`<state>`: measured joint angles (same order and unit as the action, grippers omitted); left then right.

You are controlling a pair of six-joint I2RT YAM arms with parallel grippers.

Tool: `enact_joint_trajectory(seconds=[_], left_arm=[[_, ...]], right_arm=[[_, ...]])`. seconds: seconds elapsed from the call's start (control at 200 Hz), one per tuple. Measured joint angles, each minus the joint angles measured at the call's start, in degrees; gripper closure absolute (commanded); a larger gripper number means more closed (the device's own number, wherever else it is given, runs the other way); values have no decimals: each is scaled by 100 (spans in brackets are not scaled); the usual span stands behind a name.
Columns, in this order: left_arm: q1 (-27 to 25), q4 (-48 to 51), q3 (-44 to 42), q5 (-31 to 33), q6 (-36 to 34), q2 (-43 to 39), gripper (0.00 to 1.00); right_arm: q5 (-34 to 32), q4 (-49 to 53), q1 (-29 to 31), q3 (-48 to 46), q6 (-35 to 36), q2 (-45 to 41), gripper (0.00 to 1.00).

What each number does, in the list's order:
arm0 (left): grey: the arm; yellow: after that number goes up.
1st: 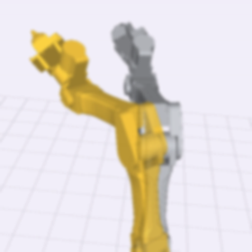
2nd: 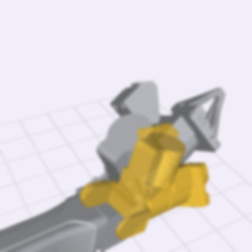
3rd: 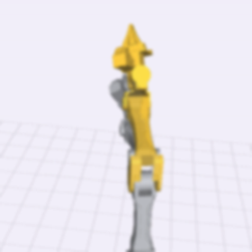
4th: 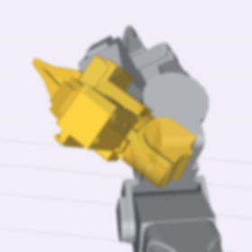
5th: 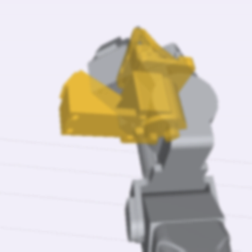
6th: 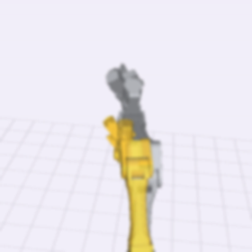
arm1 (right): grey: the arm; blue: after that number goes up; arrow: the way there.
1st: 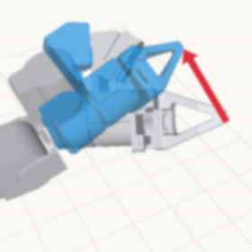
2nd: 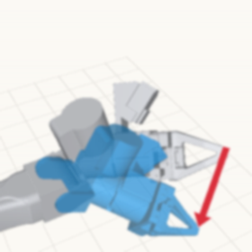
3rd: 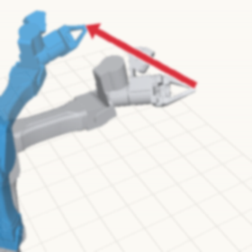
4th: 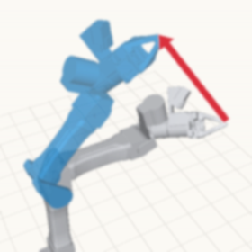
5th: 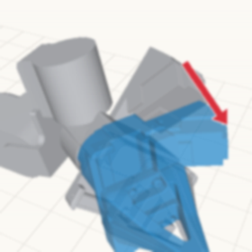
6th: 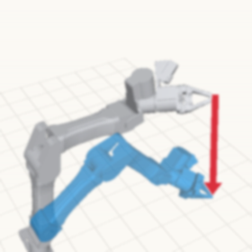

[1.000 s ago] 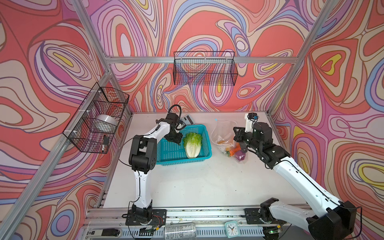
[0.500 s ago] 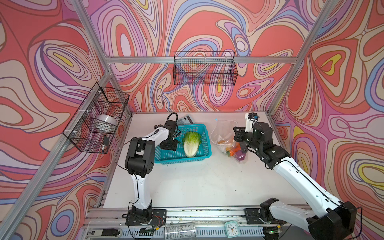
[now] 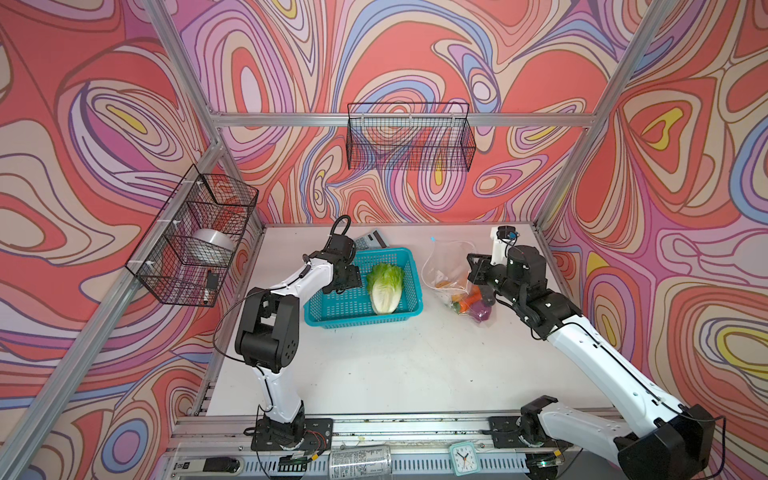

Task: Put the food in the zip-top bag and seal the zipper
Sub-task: 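Position the left gripper over the green pepper and close on it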

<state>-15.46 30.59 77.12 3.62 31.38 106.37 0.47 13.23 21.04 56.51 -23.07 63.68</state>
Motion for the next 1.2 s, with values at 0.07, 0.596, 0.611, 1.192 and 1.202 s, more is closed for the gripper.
enact_joint_trajectory(seconds=[0.07, 0.596, 0.611, 1.192, 1.202], left_arm=[[-22, -92, 4, 142, 291, 120, 18], [-146, -422, 70, 811, 1965, 726, 18], [-146, -433, 70, 817, 1996, 726, 18], [-146, -352, 901, 953, 2697, 1316, 22], [-146, -339, 920, 955, 2699, 1327, 22]], right_arm=[[-4, 0, 0, -37, 2, -28, 100], [-70, -131, 0, -140, 50, -59, 100], [-74, -131, 0, -140, 55, -59, 100], [-114, -210, 0, -225, 136, -59, 100], [-114, -210, 0, -225, 136, -59, 100]])
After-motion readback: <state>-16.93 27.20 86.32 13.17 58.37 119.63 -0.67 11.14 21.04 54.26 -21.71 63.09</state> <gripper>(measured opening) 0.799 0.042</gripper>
